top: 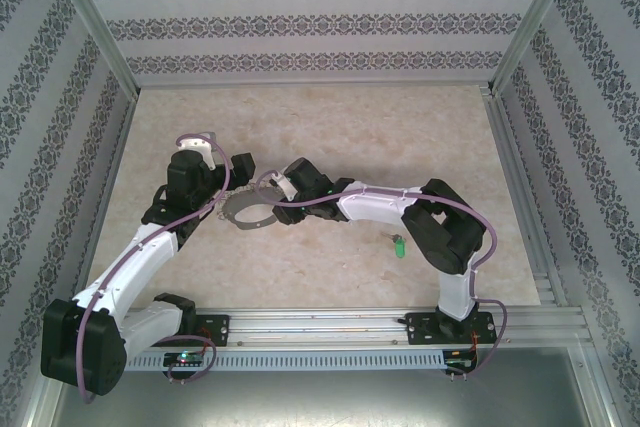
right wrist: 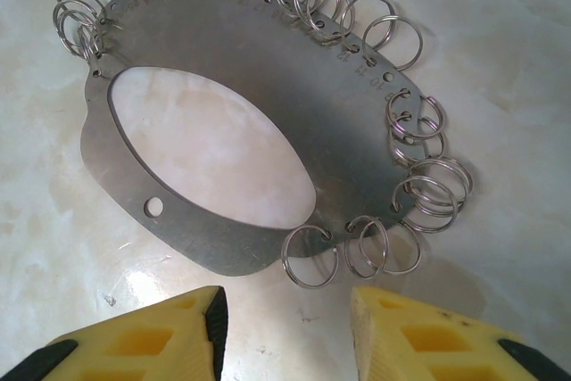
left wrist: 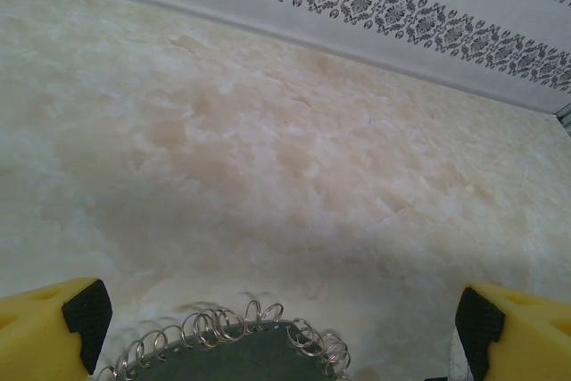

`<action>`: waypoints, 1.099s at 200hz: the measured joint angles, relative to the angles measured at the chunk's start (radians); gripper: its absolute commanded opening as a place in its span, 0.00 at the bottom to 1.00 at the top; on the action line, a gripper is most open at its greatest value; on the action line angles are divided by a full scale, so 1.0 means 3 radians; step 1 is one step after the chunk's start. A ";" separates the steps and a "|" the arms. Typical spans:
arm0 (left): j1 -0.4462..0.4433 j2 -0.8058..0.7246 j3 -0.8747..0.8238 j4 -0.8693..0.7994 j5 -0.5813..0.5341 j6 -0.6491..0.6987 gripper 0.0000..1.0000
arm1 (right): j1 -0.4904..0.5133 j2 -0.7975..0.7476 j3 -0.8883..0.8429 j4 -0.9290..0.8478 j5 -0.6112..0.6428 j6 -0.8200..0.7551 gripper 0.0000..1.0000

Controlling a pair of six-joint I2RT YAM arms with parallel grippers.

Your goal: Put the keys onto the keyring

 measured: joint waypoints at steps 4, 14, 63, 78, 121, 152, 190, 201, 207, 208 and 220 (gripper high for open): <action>0.0000 0.0000 0.0000 0.0000 0.0000 0.0000 1.00 | 0.0003 0.0000 0.0000 0.0000 0.0000 0.0000 0.41; 0.0000 0.0000 0.0000 0.0000 0.0000 0.0000 1.00 | 0.0015 0.0001 0.0000 -0.0001 0.0000 0.0000 0.41; 0.0000 0.0000 0.0000 0.0000 0.0000 0.0000 1.00 | 0.0097 0.0009 0.0000 -0.0038 0.0003 -0.0013 0.41; 0.0000 0.0000 0.0000 0.0000 0.0001 0.0000 1.00 | 0.0109 0.0041 0.0000 -0.0047 0.0029 -0.0029 0.41; 0.0000 0.0000 0.0000 0.0001 0.0011 -0.0001 1.00 | 0.0182 0.0200 0.0031 -0.0150 0.0281 -0.0169 0.40; 0.0000 0.0000 0.0000 0.0003 0.0031 -0.0011 1.00 | 0.0247 0.0292 0.0106 -0.0228 0.0504 -0.0300 0.40; 0.0000 0.0000 0.0000 0.0011 0.0057 -0.0041 1.00 | 0.0257 0.0362 0.0211 -0.0275 0.0668 -0.0402 0.40; 0.0000 0.0000 0.0000 0.0023 0.0062 -0.0050 1.00 | 0.0257 0.0373 0.0237 -0.0277 0.0704 -0.0427 0.40; 0.0000 0.0001 0.0000 0.0025 0.0064 -0.0051 1.00 | 0.0257 0.0379 0.0252 -0.0282 0.0724 -0.0439 0.39; 0.0000 0.0001 0.0000 0.0025 0.0064 -0.0051 1.00 | 0.0257 0.0380 0.0254 -0.0284 0.0727 -0.0441 0.39; 0.0000 0.0004 0.0000 0.0025 0.0064 -0.0052 1.00 | 0.0257 0.0394 0.0281 -0.0287 0.0755 -0.0454 0.38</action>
